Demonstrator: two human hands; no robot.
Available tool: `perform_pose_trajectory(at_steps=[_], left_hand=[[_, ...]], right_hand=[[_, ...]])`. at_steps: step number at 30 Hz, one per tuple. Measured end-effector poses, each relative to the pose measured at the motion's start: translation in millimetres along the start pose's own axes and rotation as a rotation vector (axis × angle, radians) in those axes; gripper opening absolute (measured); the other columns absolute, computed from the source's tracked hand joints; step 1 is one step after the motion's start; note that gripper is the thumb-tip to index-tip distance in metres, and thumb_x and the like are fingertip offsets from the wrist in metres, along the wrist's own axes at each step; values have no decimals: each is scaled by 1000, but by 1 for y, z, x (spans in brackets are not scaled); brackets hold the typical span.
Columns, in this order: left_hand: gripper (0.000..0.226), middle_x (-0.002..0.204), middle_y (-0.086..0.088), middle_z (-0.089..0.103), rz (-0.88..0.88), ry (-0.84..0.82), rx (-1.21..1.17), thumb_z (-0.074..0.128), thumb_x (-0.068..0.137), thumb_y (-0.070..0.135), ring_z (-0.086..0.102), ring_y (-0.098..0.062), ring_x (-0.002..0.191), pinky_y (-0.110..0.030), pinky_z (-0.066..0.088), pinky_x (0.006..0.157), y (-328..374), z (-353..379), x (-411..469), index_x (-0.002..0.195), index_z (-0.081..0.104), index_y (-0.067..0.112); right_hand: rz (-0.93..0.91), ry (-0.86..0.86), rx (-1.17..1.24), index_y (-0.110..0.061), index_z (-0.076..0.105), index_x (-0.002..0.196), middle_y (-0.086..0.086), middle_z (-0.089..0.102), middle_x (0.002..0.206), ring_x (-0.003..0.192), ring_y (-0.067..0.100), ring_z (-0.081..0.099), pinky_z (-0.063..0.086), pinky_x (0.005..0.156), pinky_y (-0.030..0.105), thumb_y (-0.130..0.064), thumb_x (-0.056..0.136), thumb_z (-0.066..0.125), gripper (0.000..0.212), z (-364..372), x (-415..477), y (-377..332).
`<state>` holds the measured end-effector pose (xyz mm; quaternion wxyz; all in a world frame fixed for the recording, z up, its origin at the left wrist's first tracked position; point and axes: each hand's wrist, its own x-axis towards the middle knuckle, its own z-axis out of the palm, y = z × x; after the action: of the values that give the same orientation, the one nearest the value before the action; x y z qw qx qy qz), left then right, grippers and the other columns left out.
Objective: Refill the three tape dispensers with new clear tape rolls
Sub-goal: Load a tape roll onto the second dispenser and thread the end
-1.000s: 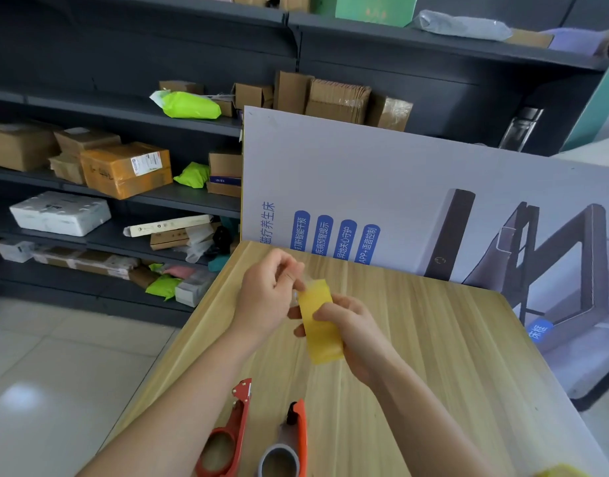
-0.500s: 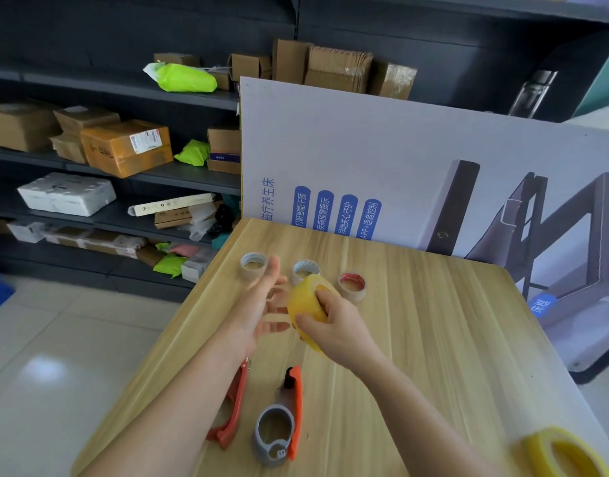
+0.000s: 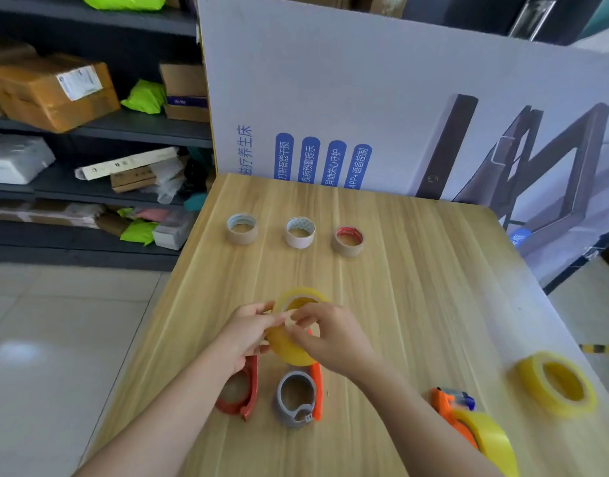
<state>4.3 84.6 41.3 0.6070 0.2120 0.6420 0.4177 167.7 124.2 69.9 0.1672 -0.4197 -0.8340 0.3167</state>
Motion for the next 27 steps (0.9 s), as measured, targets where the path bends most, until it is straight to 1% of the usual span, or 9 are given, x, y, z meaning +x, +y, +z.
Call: perform_pose_trajectory(at_steps=[3, 5, 7, 9, 11, 15, 18, 22, 27], left_hand=[[29, 80, 0, 70, -52, -66, 99, 71, 82, 11, 61, -18, 72, -36, 48, 74, -12, -12, 12, 107, 65, 25], [28, 85, 2, 68, -81, -138, 188, 71, 82, 9, 63, -15, 72, -31, 51, 67, -18, -18, 17, 102, 66, 27], [31, 89, 2, 66, -117, -247, 295, 69, 83, 8, 63, -11, 71, -28, 51, 62, -21, -22, 20, 107, 67, 28], [36, 100, 0, 67, -138, -351, 432, 69, 84, 9, 64, -14, 82, -31, 54, 73, -24, -24, 23, 113, 66, 29], [42, 114, -3, 65, -137, -432, 569, 70, 83, 10, 63, -20, 102, -37, 50, 95, -25, -23, 25, 120, 64, 30], [46, 121, 8, 62, -115, -561, 804, 68, 85, 15, 57, -12, 114, -28, 42, 102, -25, -12, 28, 128, 58, 27], [45, 129, 9, 57, -120, -612, 912, 64, 88, 17, 50, -9, 120, -25, 36, 102, -24, -2, 32, 131, 55, 27], [45, 132, 6, 56, -98, -677, 1038, 60, 90, 15, 50, -13, 123, -33, 38, 107, -26, 8, 34, 133, 52, 26], [44, 133, 10, 56, -73, -699, 1161, 57, 92, 16, 51, -11, 121, -30, 38, 105, -25, 12, 36, 134, 52, 30]], right_hand=[[282, 255, 148, -23, 64, 75, -14, 63, 60, 62, 2, 59, 44, 54, 16, -30, 84, 63, 11, 15, -3, 14], [481, 293, 145, -24, 61, 77, -12, 60, 62, 64, 8, 59, 43, 53, 22, -29, 87, 60, 12, 24, -7, 31], [641, 197, 71, -21, 64, 92, -9, 62, 75, 74, 15, 59, 42, 60, 28, -34, 91, 57, 15, 35, -14, 47], [767, 146, 64, -17, 68, 100, -8, 61, 81, 79, 15, 59, 42, 65, 27, -39, 91, 56, 26, 45, -22, 59], [857, 102, 112, -19, 71, 98, -9, 62, 81, 82, 15, 61, 47, 67, 27, -44, 88, 60, 29, 51, -27, 66], [906, -147, 70, -22, 74, 87, -4, 70, 84, 82, 15, 66, 48, 61, 24, -42, 76, 68, 24, 60, -30, 70], [919, -160, 43, -19, 75, 81, 0, 73, 82, 78, 17, 68, 50, 61, 26, -37, 74, 70, 20, 65, -28, 73], [875, -190, -49, -13, 75, 79, 8, 74, 82, 71, 22, 68, 51, 57, 29, -29, 76, 63, 21, 66, -26, 76], [754, -196, -303, -14, 70, 80, 4, 65, 72, 63, 24, 57, 44, 53, 26, -23, 81, 52, 20, 66, -27, 80]])
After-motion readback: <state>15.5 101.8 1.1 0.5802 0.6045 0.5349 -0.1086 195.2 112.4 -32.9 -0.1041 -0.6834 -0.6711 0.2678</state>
